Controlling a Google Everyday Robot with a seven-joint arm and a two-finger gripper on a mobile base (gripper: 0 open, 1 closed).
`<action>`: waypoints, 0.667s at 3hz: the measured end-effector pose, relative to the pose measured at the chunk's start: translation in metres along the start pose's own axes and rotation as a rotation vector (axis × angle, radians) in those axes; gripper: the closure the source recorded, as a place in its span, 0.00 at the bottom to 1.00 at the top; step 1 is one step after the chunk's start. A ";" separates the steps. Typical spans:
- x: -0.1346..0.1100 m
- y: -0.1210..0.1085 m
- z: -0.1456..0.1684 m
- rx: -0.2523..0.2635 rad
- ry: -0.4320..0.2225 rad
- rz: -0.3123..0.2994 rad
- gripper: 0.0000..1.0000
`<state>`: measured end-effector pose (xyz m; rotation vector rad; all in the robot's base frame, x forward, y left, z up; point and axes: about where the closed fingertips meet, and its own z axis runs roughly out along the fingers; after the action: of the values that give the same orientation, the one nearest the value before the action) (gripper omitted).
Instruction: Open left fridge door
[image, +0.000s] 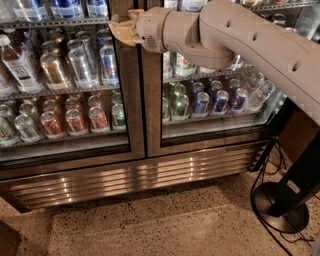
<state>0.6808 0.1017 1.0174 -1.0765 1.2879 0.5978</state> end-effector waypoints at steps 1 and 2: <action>0.000 0.001 0.000 -0.010 0.002 0.000 1.00; 0.000 0.003 -0.001 -0.032 0.001 -0.001 1.00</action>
Offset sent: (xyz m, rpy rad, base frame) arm -0.1751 0.1313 -0.0334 -0.4292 0.2316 1.4932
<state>0.6783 0.1021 1.0163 -1.1040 1.2824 0.6192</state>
